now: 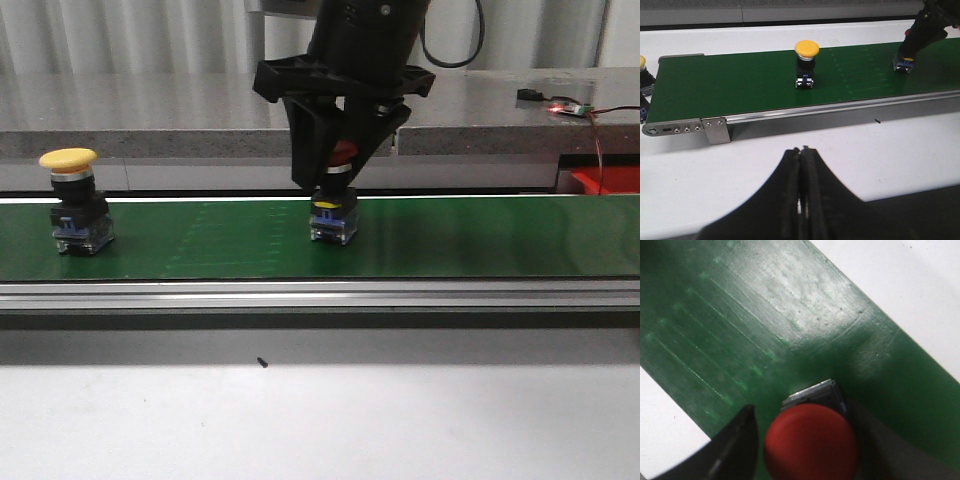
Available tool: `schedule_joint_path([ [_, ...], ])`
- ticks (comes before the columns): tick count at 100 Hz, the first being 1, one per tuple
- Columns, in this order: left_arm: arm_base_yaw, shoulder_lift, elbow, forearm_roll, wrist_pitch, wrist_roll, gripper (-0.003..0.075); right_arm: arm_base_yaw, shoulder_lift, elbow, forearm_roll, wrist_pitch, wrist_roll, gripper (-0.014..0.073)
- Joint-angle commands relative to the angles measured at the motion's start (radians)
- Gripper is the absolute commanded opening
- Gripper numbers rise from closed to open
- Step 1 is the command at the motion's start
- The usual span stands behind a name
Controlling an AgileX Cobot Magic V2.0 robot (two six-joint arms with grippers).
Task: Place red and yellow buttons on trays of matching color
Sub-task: 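Lower the right gripper onto the red button on the belt, grasp, then carry the red button into the red tray and open the right gripper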
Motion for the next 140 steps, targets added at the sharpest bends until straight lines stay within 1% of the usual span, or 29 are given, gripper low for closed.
schedule_joint_path([
  [1,-0.009,0.015,-0.022,-0.011,-0.069,-0.007,-0.0018,-0.001,-0.054,-0.035,0.011,-0.023,-0.014,0.0241],
  [6,-0.009,0.015,-0.022,-0.011,-0.069,-0.007,-0.0018,-0.001,-0.055,-0.035,0.007,-0.026,-0.014,0.0215],
  [26,-0.009,0.015,-0.022,-0.011,-0.069,-0.007,-0.0018,-0.01,-0.11,-0.034,0.006,-0.023,-0.014,0.0214],
  [38,-0.009,0.015,-0.022,-0.011,-0.069,-0.007,-0.0018,-0.045,-0.153,-0.033,0.006,0.002,-0.014,0.0214],
  [52,-0.009,0.015,-0.022,-0.011,-0.069,-0.007,-0.0018,-0.111,-0.198,-0.033,0.006,0.04,-0.014,0.0214],
  [66,-0.009,0.015,-0.022,-0.011,-0.069,-0.007,-0.0018,-0.203,-0.237,-0.033,0.006,0.052,-0.013,0.0214],
  [84,-0.009,0.015,-0.022,-0.011,-0.069,-0.007,-0.0018,-0.358,-0.257,-0.032,0.006,0.058,0.018,0.0214],
  [95,-0.009,0.015,-0.022,-0.011,-0.069,-0.007,-0.0018,-0.46,-0.257,-0.032,0.006,0.058,0.035,0.0214],
  [119,-0.009,0.015,-0.022,-0.011,-0.069,-0.007,-0.0018,-0.669,-0.241,-0.032,0.006,0.046,0.128,0.0214],
  [140,-0.009,0.015,-0.022,-0.011,-0.069,-0.007,-0.0018,-0.817,-0.2,-0.032,0.001,0.013,0.131,0.0214],
])
